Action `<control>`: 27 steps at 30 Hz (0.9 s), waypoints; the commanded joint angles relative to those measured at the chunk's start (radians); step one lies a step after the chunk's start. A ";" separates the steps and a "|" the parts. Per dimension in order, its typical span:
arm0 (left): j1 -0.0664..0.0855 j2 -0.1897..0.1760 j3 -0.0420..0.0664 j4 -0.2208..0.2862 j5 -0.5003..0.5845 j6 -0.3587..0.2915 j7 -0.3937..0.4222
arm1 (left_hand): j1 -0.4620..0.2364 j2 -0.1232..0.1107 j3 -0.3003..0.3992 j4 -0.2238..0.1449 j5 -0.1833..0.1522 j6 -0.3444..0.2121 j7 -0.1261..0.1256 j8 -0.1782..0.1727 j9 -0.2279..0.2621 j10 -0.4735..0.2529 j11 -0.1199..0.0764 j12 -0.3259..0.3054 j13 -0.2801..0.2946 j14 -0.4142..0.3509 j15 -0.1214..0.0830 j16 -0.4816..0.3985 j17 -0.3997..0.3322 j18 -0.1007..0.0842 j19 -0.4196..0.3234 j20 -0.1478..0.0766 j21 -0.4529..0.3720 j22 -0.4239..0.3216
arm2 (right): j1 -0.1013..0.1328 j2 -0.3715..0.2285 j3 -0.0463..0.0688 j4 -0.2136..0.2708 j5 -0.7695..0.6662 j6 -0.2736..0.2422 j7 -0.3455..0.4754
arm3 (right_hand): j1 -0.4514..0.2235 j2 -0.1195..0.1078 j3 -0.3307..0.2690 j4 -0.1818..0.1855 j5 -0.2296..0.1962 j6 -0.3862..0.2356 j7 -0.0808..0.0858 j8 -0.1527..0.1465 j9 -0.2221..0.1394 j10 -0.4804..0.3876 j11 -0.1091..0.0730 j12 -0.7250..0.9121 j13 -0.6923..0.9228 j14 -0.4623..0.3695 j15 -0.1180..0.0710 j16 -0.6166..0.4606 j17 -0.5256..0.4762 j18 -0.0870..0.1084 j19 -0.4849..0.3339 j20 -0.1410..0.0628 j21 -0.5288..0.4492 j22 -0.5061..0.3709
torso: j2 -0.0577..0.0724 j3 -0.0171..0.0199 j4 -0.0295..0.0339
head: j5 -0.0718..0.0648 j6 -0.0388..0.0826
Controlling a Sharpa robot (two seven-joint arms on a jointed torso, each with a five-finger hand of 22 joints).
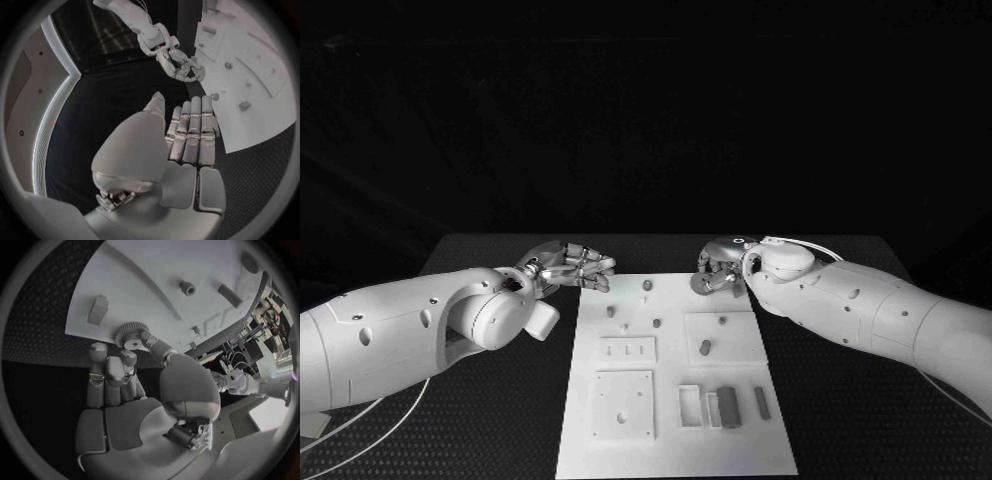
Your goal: Assemble the parts on the task board
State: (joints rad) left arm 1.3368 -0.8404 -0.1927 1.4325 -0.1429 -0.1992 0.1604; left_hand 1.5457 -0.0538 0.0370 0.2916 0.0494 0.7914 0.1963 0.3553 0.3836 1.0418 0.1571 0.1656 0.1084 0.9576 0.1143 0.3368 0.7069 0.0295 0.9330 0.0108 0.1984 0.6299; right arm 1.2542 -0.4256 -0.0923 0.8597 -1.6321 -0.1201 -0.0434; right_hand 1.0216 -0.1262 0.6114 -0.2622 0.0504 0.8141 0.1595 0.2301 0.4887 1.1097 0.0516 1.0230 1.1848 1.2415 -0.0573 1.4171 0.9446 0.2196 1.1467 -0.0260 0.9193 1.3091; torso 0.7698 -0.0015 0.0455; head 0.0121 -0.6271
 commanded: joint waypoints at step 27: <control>0.003 0.001 0.001 0.002 -0.004 0.017 0.007 | -0.011 0.002 0.008 0.000 0.002 0.001 0.002 -0.005 -0.002 0.006 0.001 -0.004 0.002 0.008 -0.002 -0.009 0.004 0.019 0.008 0.001 -0.006 0.001 | -0.028 0.002 -0.014 -0.021 -0.035 0.110 -0.002 | -0.005 0.099 0.006 -0.009 0.000 0.096 -0.025 0.049 0.019 0.002 -0.030 0.013 -0.019 -0.005 -0.028 0.009 -0.011 0.042 -0.007 -0.001 0.006 0.017 | -0.001 0.0018 -0.0019 | 0.000 -0.015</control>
State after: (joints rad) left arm 1.3368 -0.8408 -0.1927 1.4316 -0.1439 -0.1971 0.1597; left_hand 1.5457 -0.0537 0.0369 0.2915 0.0494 0.7914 0.1963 0.3553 0.3827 1.0418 0.1571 0.1656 0.1093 0.9576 0.1143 0.3327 0.7101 0.0287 0.9330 0.0108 0.1984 0.6299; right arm 1.2498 -0.4198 -0.0925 0.8444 -1.6360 -0.1239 -0.0285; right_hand 1.0149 -0.0377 0.6156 -0.2747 0.0454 0.8612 0.1126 0.2764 0.5091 1.1116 0.0283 1.0305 1.1672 1.2343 -0.0787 1.4207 0.9341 0.2196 1.1434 -0.0232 0.9193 1.3091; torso 0.7684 0.0002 0.0450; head 0.0111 -0.6417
